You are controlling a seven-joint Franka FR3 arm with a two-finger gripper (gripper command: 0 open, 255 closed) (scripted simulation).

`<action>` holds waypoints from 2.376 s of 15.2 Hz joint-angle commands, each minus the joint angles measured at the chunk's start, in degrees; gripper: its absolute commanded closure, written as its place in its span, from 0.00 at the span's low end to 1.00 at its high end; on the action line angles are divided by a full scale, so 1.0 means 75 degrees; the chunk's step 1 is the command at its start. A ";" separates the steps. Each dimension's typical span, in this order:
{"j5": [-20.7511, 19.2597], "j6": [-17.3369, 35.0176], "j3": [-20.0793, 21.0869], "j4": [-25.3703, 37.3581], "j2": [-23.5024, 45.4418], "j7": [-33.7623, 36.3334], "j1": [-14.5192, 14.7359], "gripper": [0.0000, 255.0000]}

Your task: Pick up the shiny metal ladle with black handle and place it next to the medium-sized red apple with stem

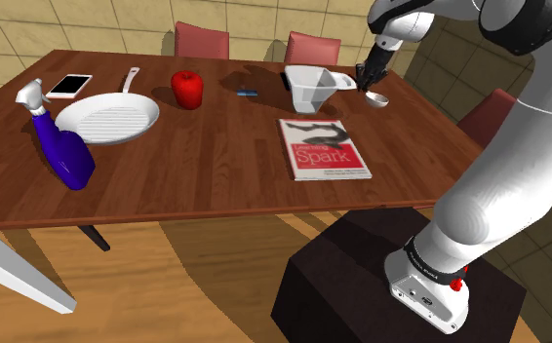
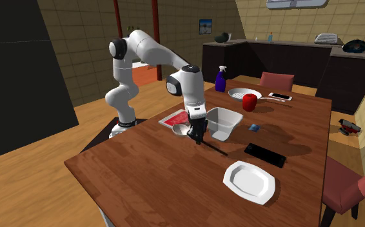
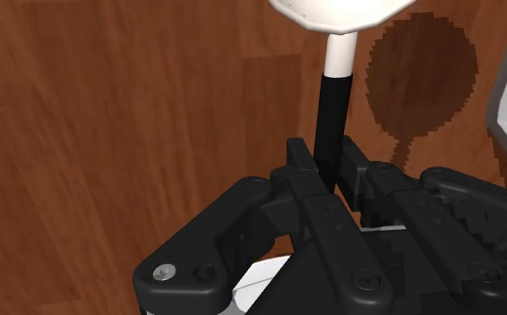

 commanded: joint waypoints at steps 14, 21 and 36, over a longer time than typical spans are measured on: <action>-0.0264 -0.1429 -0.0060 0.1109 -0.0359 0.0279 0.0010 1.00; -0.0315 -0.2091 -0.0076 0.1735 -0.0403 0.0365 -0.0004 1.00; -0.1043 -0.1517 0.1169 0.0366 -0.1510 0.3226 0.1495 1.00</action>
